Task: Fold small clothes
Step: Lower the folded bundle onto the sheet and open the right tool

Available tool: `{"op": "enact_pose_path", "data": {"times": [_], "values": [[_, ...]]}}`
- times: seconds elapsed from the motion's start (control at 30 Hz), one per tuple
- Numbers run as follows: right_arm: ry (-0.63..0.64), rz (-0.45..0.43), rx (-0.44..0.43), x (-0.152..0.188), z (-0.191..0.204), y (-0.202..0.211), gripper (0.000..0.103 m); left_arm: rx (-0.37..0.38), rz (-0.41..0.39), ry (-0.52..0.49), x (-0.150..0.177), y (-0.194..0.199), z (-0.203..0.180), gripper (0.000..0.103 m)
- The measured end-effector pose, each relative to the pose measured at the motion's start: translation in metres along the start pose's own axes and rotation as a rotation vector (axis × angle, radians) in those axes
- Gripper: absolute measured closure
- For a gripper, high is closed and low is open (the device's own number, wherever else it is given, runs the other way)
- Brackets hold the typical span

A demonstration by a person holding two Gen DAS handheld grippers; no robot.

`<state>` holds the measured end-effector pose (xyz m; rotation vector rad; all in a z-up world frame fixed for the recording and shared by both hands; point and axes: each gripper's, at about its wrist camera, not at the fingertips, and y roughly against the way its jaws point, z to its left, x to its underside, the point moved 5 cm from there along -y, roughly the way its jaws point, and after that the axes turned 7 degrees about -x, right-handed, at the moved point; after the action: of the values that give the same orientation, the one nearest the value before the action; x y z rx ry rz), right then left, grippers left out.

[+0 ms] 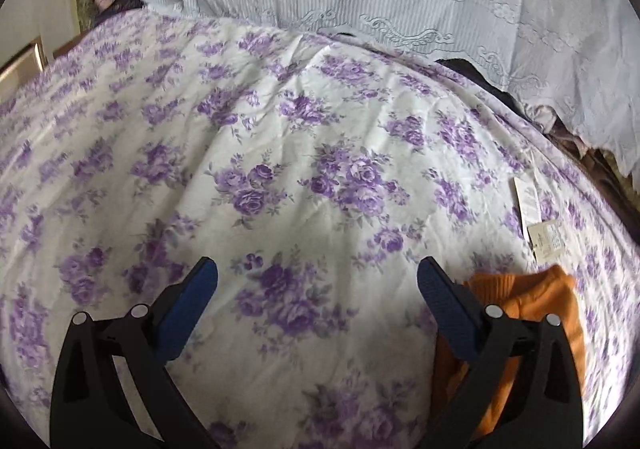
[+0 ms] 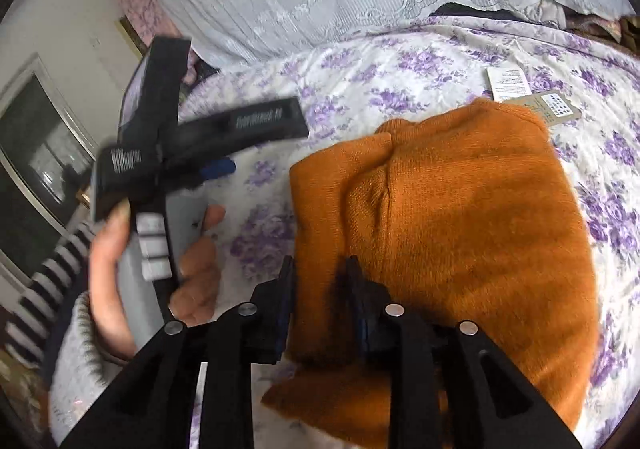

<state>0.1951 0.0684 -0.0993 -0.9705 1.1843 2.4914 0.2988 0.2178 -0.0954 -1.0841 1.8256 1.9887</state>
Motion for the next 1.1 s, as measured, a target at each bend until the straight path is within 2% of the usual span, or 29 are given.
{"op": "enact_pose_path", "data": {"times": [0.17, 0.23, 0.3, 0.37, 0.43, 0.53, 0.63, 0.7, 0.8, 0.9, 1.0, 1.03, 1.1], "values": [[-0.002, -0.068, -0.027, 0.000, -0.007, 0.040, 0.076, -0.003, -0.058, -0.110, 0.010, 0.031, -0.022, 0.005], [0.009, -0.078, -0.019, 0.004, -0.010, 0.052, 0.082, -0.021, -0.080, -0.170, 0.018, 0.041, -0.035, 0.005], [0.039, -0.050, 0.016, 0.014, -0.013, 0.053, 0.086, -0.037, -0.088, -0.222, 0.027, 0.045, -0.046, 0.005], [0.069, 0.014, 0.086, 0.030, -0.023, 0.043, 0.098, -0.119, -0.074, -0.285, 0.040, 0.038, -0.055, 0.004], [0.058, 0.059, 0.095, 0.042, -0.035, 0.032, 0.103, -0.192, -0.018, -0.339, 0.057, 0.015, -0.057, 0.004], [0.017, 0.061, 0.052, 0.046, -0.041, 0.035, 0.103, -0.153, 0.010, -0.292, 0.058, 0.010, -0.048, 0.004], [-0.035, 0.058, 0.004, 0.044, -0.046, 0.043, 0.103, -0.134, -0.004, -0.239, 0.058, 0.022, -0.037, 0.004], [-0.062, 0.028, -0.036, 0.035, -0.047, 0.057, 0.103, -0.128, -0.038, -0.232, 0.059, 0.040, -0.035, 0.004], [-0.093, -0.064, -0.064, 0.009, -0.054, 0.080, 0.099, -0.105, -0.087, -0.249, 0.063, 0.062, -0.043, 0.004], [-0.135, -0.107, -0.065, -0.023, -0.071, 0.083, 0.099, -0.082, -0.091, -0.297, 0.075, 0.070, -0.060, 0.004], [-0.186, -0.081, -0.100, -0.047, -0.086, 0.060, 0.098, -0.120, -0.055, -0.356, 0.090, 0.057, -0.072, 0.004], [-0.201, -0.069, -0.097, -0.050, -0.092, 0.054, 0.099, -0.145, -0.048, -0.373, 0.095, 0.049, -0.075, 0.004], [-0.237, -0.037, -0.070, -0.049, -0.115, 0.031, 0.103, -0.143, -0.055, -0.359, 0.097, 0.044, -0.075, 0.004]]}}
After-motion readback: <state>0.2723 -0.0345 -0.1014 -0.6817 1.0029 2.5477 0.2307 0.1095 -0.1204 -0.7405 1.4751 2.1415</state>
